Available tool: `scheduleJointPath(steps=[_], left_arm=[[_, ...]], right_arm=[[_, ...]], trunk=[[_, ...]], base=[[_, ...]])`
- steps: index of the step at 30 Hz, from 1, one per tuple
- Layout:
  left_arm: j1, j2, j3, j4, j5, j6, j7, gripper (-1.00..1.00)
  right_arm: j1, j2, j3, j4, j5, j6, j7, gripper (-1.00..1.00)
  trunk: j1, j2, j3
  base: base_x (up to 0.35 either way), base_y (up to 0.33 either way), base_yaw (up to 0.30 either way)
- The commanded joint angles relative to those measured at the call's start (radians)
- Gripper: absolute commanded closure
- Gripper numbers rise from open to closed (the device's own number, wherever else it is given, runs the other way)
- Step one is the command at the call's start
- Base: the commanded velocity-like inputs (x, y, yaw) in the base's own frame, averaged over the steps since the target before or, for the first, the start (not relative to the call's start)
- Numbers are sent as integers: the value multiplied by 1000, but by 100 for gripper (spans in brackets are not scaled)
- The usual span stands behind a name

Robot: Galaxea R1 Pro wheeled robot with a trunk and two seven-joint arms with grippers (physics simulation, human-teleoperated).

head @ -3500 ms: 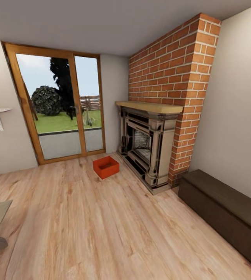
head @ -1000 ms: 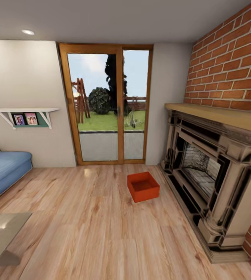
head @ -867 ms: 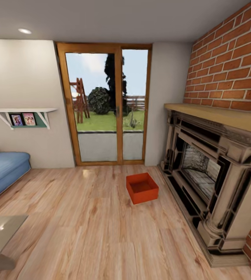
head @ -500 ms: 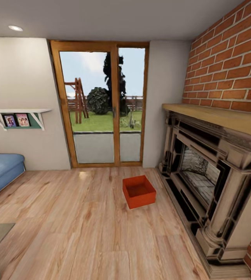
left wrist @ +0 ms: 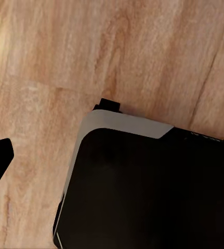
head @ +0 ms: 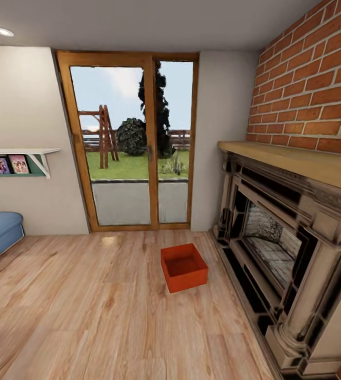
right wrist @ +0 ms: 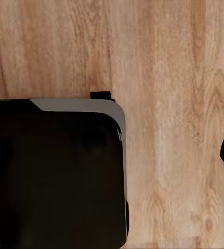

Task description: Move the two storage containers from the living room to the garage. In the garage, place one container on the floor and stack the other container on top of it (either order is fine).

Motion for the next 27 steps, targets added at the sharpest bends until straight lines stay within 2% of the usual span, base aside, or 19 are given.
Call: scheduleJointPath(steps=[1, 27], left_arm=[[-1, 0, 3, 1, 3, -3, 2, -100], [-1, 1, 2, 1, 3, -3, 2, -100]], right_arm=[[-1, 0, 9, 3, -10, -6, 0, -100], [-1, 0, 9, 3, -8, -4, 0, -100]], trunk=[[1, -1, -1], [1, -1, -1]], base=[[318, -18, 0], [322, -1, 0]])
